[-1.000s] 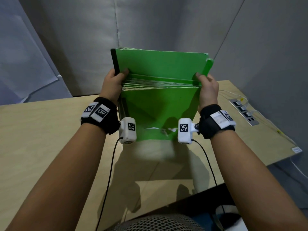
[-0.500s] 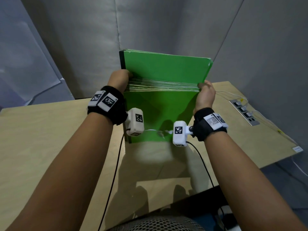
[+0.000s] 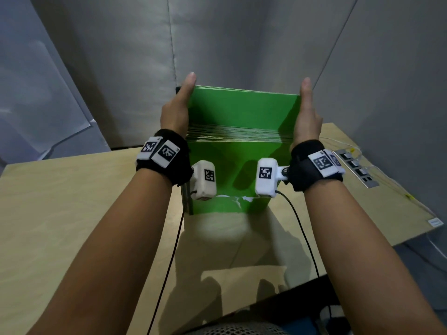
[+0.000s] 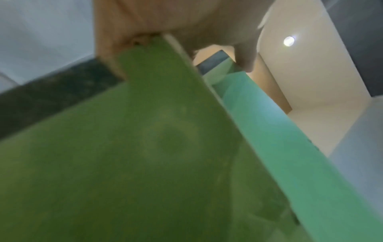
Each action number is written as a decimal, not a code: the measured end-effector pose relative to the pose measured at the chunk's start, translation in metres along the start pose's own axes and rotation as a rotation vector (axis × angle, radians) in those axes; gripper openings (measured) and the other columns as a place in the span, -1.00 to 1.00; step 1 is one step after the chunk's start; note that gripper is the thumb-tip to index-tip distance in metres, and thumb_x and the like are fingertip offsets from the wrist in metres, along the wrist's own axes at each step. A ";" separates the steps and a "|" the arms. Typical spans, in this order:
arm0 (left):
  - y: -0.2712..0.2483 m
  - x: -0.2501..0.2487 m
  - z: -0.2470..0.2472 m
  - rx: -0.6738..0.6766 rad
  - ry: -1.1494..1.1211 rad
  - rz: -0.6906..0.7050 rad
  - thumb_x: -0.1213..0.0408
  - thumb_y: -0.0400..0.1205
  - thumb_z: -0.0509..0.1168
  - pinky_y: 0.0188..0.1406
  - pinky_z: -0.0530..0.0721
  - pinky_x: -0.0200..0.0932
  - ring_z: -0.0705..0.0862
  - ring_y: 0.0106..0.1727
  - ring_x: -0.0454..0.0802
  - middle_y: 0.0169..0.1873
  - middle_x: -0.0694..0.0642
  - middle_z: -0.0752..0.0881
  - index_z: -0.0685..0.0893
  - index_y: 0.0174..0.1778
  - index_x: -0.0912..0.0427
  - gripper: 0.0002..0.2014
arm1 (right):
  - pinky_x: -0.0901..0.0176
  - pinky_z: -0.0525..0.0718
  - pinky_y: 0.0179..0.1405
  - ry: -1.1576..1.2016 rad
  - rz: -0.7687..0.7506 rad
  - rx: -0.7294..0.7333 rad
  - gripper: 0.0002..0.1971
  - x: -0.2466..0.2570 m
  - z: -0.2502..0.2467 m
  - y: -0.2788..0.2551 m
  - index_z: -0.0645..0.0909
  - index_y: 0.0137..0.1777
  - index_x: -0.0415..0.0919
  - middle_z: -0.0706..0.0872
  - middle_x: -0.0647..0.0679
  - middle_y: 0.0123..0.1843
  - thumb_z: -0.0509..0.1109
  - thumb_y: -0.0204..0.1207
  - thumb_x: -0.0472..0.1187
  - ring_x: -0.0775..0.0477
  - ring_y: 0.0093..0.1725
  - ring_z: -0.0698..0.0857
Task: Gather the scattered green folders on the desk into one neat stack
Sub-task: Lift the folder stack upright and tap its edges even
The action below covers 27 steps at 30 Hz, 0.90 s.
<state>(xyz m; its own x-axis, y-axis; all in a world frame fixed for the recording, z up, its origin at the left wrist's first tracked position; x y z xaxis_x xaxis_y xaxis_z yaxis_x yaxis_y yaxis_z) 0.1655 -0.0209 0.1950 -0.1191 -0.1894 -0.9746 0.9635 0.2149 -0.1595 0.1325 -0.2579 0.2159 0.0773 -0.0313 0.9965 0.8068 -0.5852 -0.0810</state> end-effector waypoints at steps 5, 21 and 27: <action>-0.010 -0.008 0.006 -0.070 0.062 -0.012 -0.52 0.04 0.29 0.38 0.52 0.19 0.65 0.28 0.16 0.29 0.12 0.68 0.61 0.39 0.07 0.05 | -0.12 0.52 0.37 0.003 0.055 -0.013 -0.53 -0.001 0.003 0.004 0.60 -0.03 -0.06 0.60 -0.01 0.08 0.33 0.33 0.33 -0.10 0.14 0.58; -0.015 0.036 -0.018 0.230 0.061 0.269 -0.10 0.29 0.43 0.35 0.57 0.22 0.65 0.20 0.14 0.17 0.20 0.67 0.53 0.35 0.27 -0.24 | -0.08 0.35 0.54 0.096 -0.036 0.033 -0.29 -0.017 0.000 -0.006 0.51 0.45 -0.04 0.52 -0.01 0.51 0.21 0.44 0.42 0.05 0.37 0.48; -0.009 0.043 -0.018 0.215 0.037 0.147 -0.21 0.19 0.48 0.43 0.47 0.35 0.60 0.37 0.21 0.37 0.24 0.62 0.50 0.47 0.21 -0.05 | -0.08 0.16 0.62 0.148 -0.057 0.062 -0.36 -0.048 -0.007 -0.008 0.24 0.63 -0.03 0.30 0.00 0.65 0.04 0.63 0.27 0.03 0.61 0.27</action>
<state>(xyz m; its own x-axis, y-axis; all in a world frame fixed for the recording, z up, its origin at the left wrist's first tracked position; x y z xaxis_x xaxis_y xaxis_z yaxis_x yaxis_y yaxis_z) 0.1470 -0.0135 0.1518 0.0216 -0.1355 -0.9905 0.9994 0.0285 0.0179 0.1181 -0.2569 0.1690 -0.0535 -0.1210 0.9912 0.8424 -0.5384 -0.0203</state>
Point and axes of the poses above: each hand's wrist, its own y-axis towards the middle knuckle, its own z-axis out of the palm, x = y × z, the point moved 2 cm from there along y, towards the middle knuckle
